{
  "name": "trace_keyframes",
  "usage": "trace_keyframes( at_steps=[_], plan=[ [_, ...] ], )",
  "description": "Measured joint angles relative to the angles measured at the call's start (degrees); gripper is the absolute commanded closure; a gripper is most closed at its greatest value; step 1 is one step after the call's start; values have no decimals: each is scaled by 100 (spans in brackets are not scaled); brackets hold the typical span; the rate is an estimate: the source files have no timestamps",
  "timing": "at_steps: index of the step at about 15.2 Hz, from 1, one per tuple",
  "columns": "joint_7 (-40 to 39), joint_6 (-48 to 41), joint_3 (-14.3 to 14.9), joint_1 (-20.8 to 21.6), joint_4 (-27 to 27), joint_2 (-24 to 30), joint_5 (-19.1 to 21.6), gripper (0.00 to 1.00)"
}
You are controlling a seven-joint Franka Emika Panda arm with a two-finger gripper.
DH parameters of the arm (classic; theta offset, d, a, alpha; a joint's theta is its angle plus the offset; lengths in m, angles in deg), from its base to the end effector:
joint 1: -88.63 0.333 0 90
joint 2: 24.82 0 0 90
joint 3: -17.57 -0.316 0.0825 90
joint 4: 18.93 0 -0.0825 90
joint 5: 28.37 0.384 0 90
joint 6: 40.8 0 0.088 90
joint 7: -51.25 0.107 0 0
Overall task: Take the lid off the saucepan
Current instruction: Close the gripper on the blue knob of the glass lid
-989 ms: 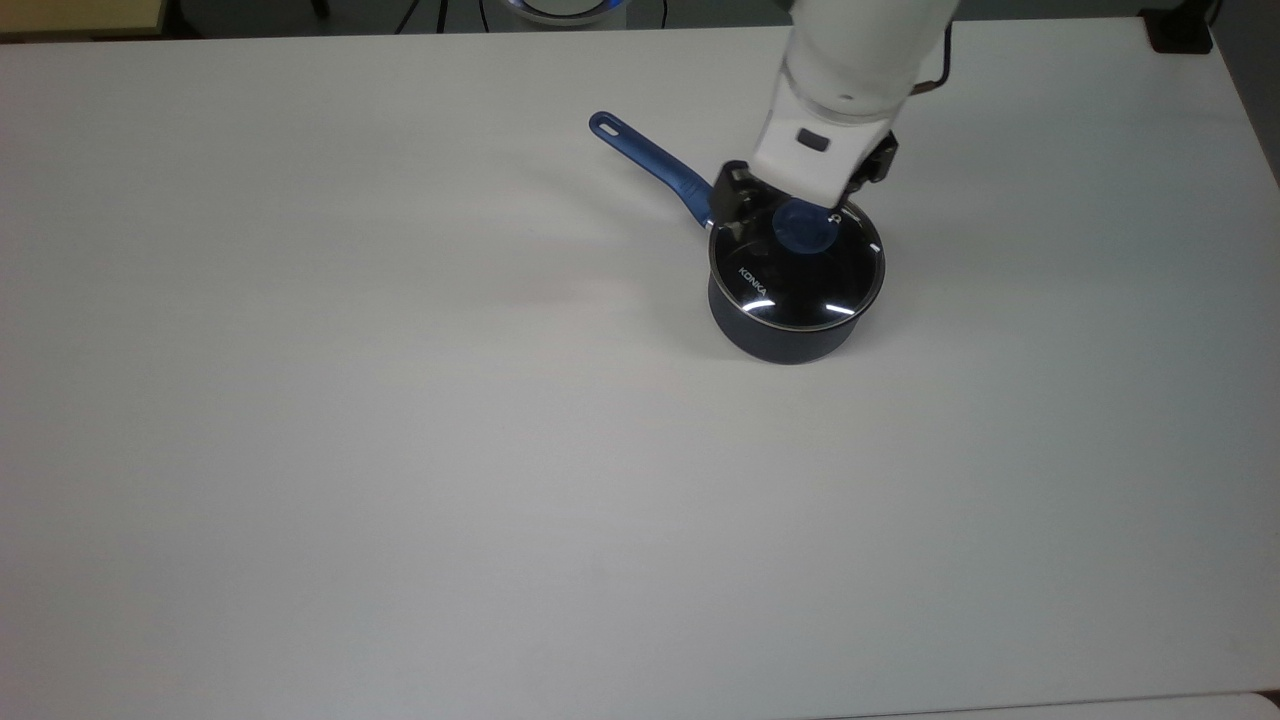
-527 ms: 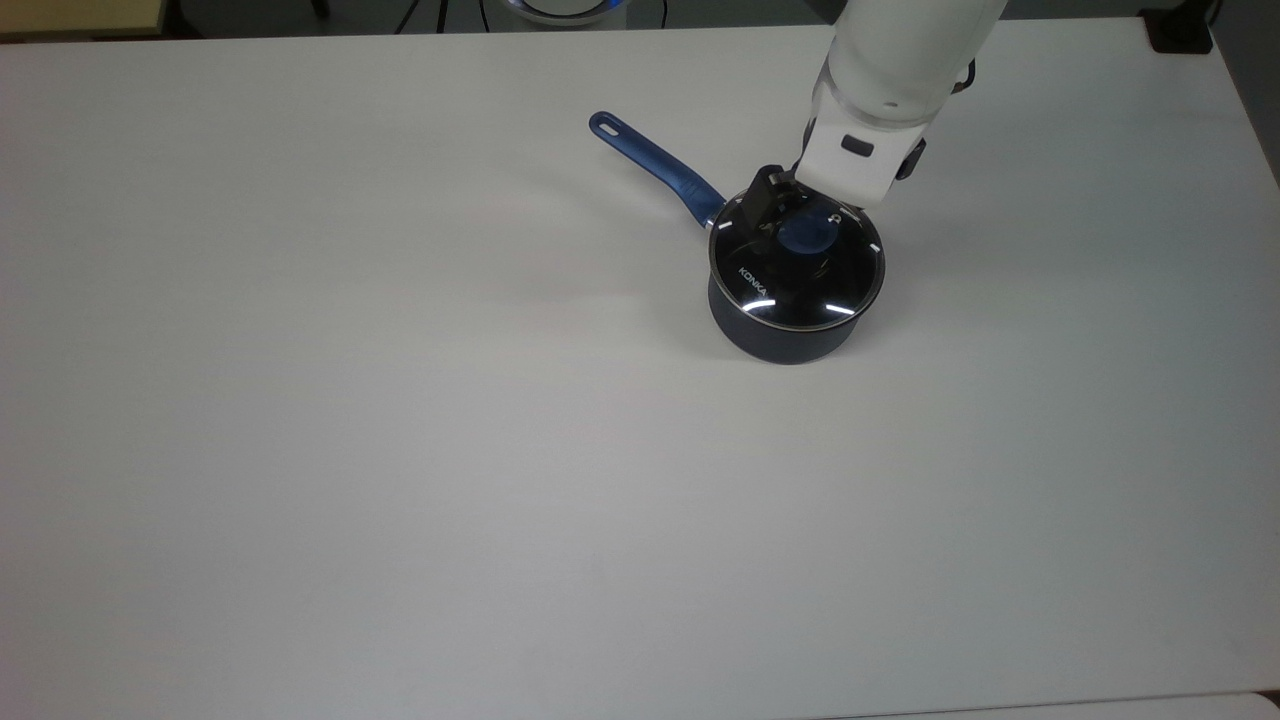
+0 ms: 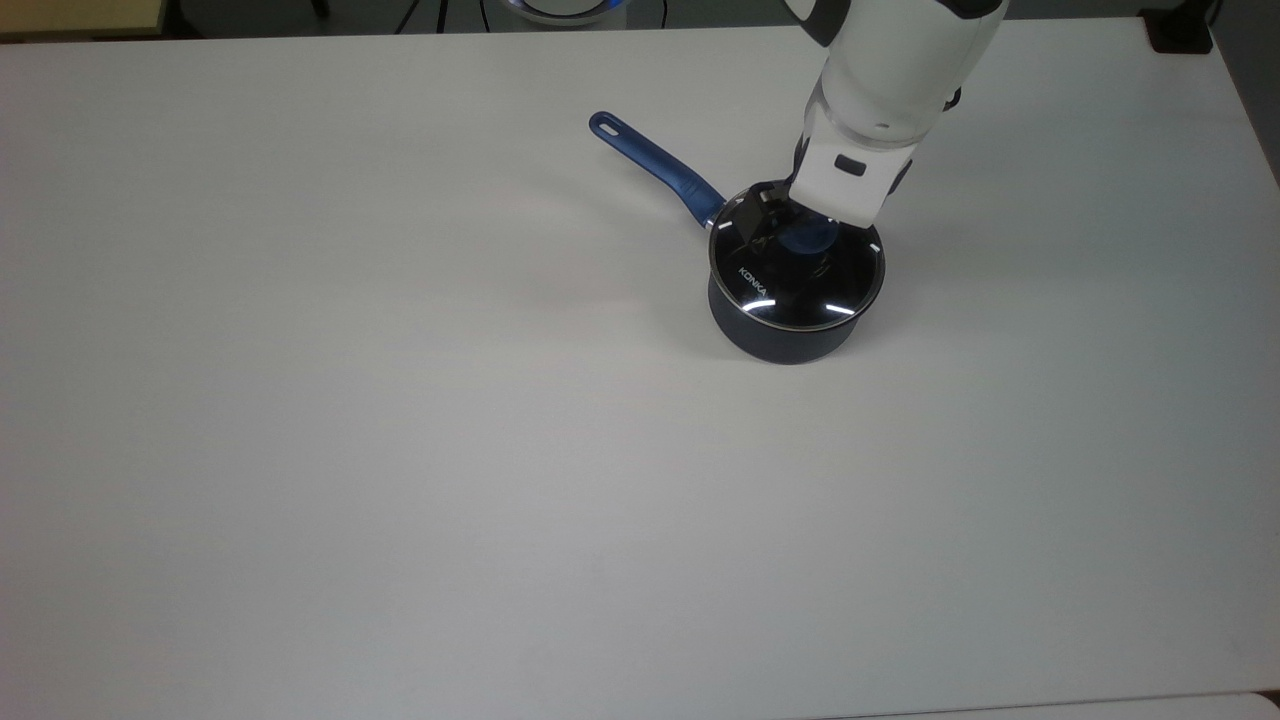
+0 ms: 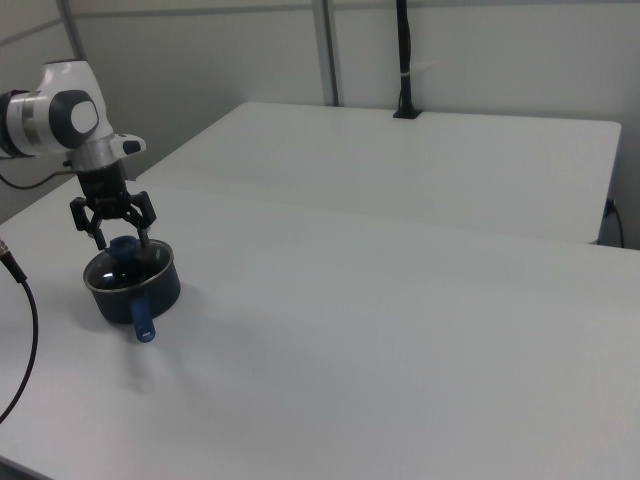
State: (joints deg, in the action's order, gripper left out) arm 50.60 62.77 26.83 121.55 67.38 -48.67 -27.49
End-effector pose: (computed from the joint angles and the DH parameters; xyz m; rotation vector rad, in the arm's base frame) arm 0.6042 0.2822 0.4203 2.9955 0.6539 -0.1493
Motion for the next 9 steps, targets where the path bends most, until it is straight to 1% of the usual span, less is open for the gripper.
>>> trace_keyframes(
  at_steps=[3,7,9],
  plan=[
    [-18,105,0,0,63,-39,-33,27],
    [-67,125,-3,7,87,-45,-49,32],
    [-97,125,-3,10,88,-45,-49,33]
  ],
)
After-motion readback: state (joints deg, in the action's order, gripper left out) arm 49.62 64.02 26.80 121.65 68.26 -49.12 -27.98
